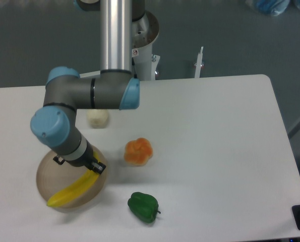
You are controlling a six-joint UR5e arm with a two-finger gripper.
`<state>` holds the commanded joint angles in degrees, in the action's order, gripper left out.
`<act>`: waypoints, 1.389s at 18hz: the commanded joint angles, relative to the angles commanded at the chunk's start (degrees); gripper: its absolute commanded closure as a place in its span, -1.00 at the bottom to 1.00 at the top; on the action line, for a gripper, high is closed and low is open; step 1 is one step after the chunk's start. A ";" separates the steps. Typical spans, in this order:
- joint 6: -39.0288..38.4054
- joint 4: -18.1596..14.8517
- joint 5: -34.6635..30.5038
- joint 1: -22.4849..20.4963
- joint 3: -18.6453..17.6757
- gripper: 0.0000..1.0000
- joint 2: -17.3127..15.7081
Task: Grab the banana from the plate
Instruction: 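Lift the held banana off the plate and carry it away, then hold the banana raised above the table beside the pepper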
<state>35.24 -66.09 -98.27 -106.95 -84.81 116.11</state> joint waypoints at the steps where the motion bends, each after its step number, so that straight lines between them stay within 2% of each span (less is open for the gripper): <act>1: 1.40 0.00 0.96 -0.97 0.09 1.00 -0.79; 5: 9.39 -0.35 4.49 -8.25 0.61 1.00 -3.52; 8: 14.41 -3.68 5.01 -13.27 1.31 1.00 -4.93; 13: 24.07 -8.61 8.43 -22.49 4.57 1.00 -4.58; 15: 30.65 -8.35 10.37 -27.06 5.18 1.00 -2.48; 18: 33.75 -8.18 10.03 -29.80 7.29 1.00 0.60; 21: 36.92 -8.00 9.41 -29.98 9.22 1.00 3.32; 25: 37.19 -7.47 8.88 -30.68 12.65 0.98 5.70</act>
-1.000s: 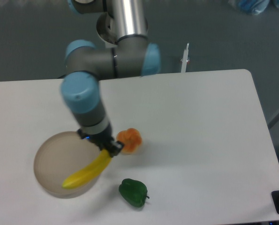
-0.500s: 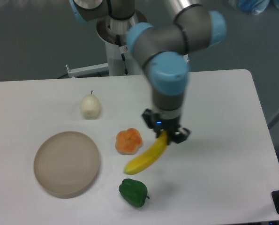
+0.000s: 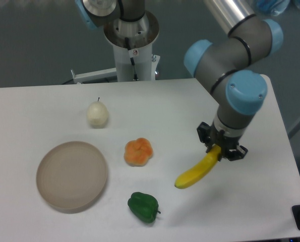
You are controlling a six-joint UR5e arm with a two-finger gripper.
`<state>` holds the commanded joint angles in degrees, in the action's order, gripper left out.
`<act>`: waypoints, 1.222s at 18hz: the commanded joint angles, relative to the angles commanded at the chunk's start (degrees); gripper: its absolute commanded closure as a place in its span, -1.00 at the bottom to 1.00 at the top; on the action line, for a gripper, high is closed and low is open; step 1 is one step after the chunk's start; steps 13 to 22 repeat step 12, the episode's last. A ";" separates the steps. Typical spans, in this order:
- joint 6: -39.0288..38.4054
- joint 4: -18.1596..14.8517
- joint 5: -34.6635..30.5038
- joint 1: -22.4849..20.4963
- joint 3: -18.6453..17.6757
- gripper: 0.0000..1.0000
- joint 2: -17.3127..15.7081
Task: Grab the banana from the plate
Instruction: 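Hold the banana raised above the table beside the pepper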
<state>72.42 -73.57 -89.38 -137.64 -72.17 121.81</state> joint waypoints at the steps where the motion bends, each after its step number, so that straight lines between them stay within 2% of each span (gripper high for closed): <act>1: 0.70 0.09 -0.26 -0.09 0.62 0.93 0.70; 4: 5.18 0.09 -0.27 -0.17 0.71 0.93 1.23; 8: 5.45 0.00 -0.27 -1.32 2.47 0.93 2.55; 22: 5.54 0.09 -0.27 -1.32 2.47 0.94 2.64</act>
